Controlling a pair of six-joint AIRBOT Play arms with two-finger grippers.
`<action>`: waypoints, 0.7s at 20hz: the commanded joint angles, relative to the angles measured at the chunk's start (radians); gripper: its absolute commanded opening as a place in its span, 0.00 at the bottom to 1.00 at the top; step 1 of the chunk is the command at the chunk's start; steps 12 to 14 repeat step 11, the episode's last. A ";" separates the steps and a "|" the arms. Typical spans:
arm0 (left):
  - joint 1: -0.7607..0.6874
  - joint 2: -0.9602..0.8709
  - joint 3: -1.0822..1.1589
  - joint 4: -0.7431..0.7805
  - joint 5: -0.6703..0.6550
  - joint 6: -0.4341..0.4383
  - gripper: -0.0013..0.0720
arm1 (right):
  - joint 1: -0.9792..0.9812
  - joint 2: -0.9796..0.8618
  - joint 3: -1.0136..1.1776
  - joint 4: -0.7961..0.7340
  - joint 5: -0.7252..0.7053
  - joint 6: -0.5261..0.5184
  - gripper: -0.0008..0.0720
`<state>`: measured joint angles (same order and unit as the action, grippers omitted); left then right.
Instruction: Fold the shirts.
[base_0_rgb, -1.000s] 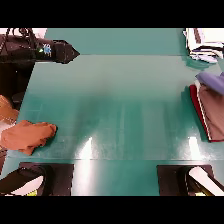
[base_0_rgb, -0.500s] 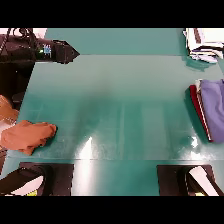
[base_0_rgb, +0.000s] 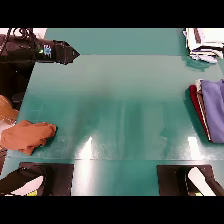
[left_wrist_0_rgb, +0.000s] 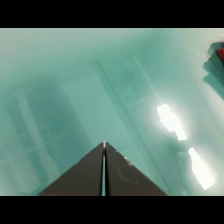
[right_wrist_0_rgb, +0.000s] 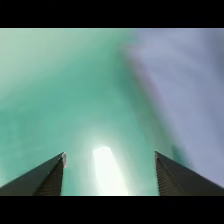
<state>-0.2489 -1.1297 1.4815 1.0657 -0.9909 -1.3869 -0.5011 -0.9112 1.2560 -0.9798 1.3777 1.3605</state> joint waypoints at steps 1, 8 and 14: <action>-0.001 0.000 0.000 0.000 0.026 0.000 0.05 | 0.276 0.000 0.061 0.062 -0.049 0.001 0.61; -0.001 0.000 0.000 0.000 0.034 0.000 0.05 | 0.526 0.000 0.083 0.062 -0.073 0.000 0.04; -0.001 0.000 0.000 0.000 0.034 0.000 0.05 | 0.530 0.000 0.083 0.063 -0.058 0.000 0.03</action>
